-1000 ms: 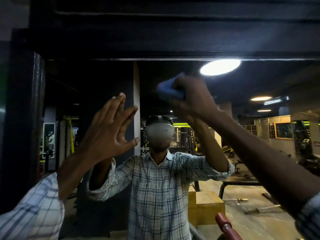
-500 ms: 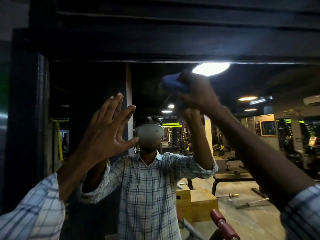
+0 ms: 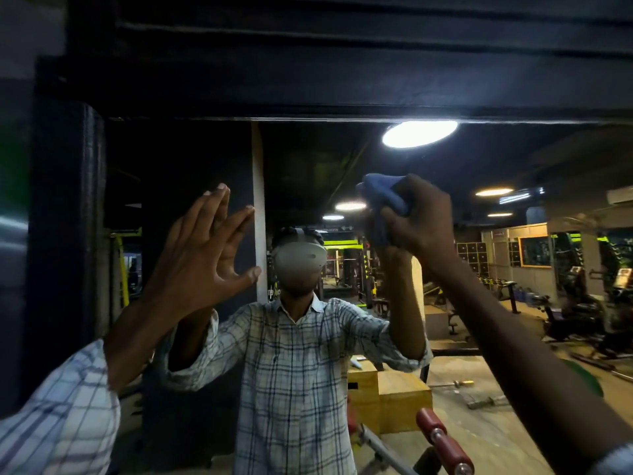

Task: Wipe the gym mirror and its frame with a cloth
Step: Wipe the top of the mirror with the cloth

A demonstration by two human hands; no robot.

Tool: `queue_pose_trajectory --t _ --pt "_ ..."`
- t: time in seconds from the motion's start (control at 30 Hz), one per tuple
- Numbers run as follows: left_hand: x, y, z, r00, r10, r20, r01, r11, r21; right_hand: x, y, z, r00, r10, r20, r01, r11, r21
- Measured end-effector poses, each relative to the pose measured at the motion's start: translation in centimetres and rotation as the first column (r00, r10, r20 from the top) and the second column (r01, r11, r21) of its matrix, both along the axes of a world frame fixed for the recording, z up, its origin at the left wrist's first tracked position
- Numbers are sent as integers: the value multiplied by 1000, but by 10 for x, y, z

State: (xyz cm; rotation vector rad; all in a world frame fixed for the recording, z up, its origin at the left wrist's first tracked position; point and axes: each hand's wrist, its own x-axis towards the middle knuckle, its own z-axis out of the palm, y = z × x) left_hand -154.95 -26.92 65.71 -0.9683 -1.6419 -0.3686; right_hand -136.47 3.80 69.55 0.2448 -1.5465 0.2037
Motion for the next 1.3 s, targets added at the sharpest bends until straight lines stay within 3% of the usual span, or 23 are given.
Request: queue_pose_trajectory --t 0.07,0.17,0.23,0.3,0.4,0.47,0.5,0.57,0.67,0.73,0.83,0.9,0.97,1.03,1.1,1.2,1.27,1.3 --pt "2 0 0 1000 4 20 -4 1000 -4 -5 -5 -17 999 18 -44 -20 999 -46" --pt "6 -1 -1 999 11 35 -11 1000 -7 -16 -27 -55 942 -36 334 -61 959 277" --pt "8 -3 -2 999 22 50 -22 1000 -3 -12 -24 -56 886 -169 432 -41 899 436" --pt "9 -6 -5 997 45 62 -45 999 -1 -1 -5 -37 934 -125 333 -3 934 358" --pt "7 -13 -7 996 66 54 -66 998 -7 22 34 -1 999 -18 45 18 1000 7" --pt "5 -18 -7 996 64 58 -64 998 -11 26 48 9 993 -68 -100 45 976 -214" --pt "4 -20 -6 996 64 59 -64 998 -9 22 44 6 987 -80 -138 43 967 -252" --pt "2 -21 -6 996 71 50 -71 997 -9 8 15 -13 995 -56 -79 46 991 -124" --pt "1 -22 -7 995 85 50 -85 996 -1 -10 -24 -39 957 -154 246 86 959 269" --pt "-1 -23 -6 996 83 45 -82 997 -14 -14 -24 -30 947 -209 243 113 928 354" --pt "-5 -30 -4 996 73 43 -71 997 -35 -15 -27 -11 998 -55 3 55 996 -67" --pt "-7 -33 -2 996 74 41 -72 997 -37 -25 -46 -18 998 -10 -55 2 988 -155" --pt "-10 -36 0 997 56 48 -54 998 -35 -41 -78 -40 991 5 133 -13 998 61" --pt "-14 -42 3 997 29 72 -28 1000 -12 -50 -101 -54 927 -179 330 42 923 382" --pt "-19 -53 9 997 38 73 -38 999 -1 -53 -100 -36 892 -257 371 57 880 471" --pt "-31 -72 14 995 79 60 -77 997 -23 -47 -84 4 983 -103 151 76 981 177" --pt "-37 -83 16 995 77 67 -75 997 -26 -46 -85 11 999 9 -35 -10 999 -52" --pt "-39 -88 17 995 79 62 -77 997 -24 -49 -95 8 998 11 -62 -16 996 -88"
